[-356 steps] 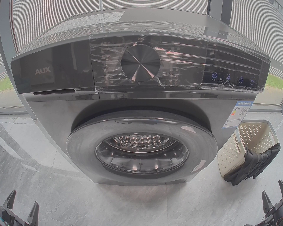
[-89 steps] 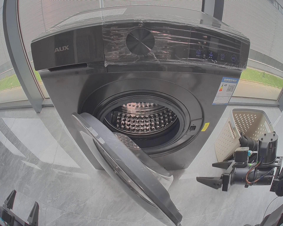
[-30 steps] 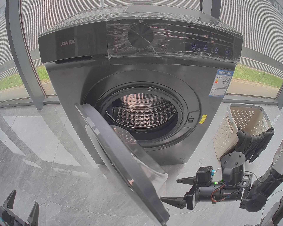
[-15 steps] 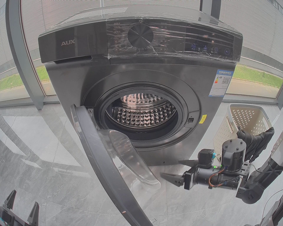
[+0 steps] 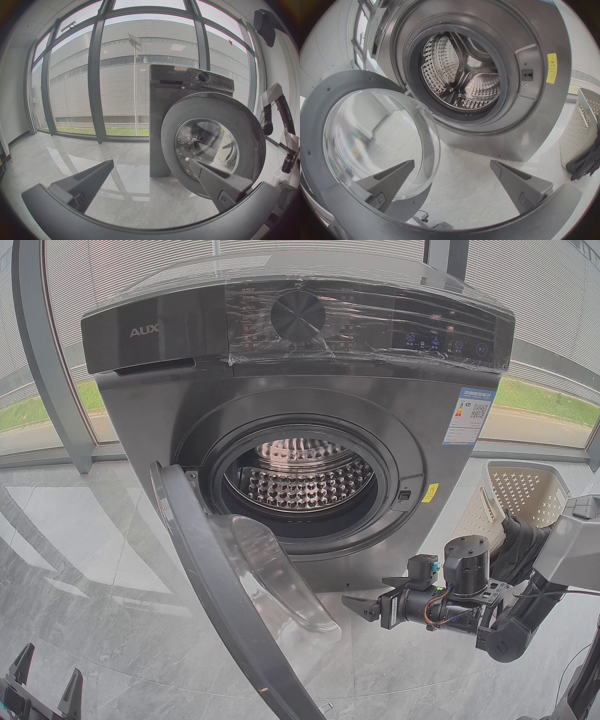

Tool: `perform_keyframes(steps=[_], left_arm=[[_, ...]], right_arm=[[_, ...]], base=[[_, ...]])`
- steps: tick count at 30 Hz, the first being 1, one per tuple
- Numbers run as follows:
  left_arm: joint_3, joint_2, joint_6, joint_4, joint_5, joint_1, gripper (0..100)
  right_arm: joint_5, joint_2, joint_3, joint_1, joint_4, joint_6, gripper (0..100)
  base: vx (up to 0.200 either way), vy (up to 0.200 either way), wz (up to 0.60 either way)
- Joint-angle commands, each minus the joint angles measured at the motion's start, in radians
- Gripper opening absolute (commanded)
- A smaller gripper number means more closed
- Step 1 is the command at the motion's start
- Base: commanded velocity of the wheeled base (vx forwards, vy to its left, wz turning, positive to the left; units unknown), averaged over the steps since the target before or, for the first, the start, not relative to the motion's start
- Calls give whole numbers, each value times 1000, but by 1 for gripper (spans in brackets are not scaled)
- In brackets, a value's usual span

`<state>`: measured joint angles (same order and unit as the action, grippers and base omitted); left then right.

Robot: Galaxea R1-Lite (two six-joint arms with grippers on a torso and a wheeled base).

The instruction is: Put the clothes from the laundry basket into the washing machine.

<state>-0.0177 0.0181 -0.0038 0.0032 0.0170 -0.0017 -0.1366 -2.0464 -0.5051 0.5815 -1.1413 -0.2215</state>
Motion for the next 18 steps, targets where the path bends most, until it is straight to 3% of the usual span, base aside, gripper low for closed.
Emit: perform_keyframes(steps=[1,7,18], left_arm=[[18,-15,-1,0,0,0,100],[18,-15,-1,0,0,0,100],[18,-15,-1,0,0,0,100]], right_arm=[[0,-17,17,61,-5,-1,100],[-9,-14,73,129,-89,-2,100],[-20,-17,50,110,-109,-6,100]], base=[[0,0,0],[0,0,0],[0,0,0]])
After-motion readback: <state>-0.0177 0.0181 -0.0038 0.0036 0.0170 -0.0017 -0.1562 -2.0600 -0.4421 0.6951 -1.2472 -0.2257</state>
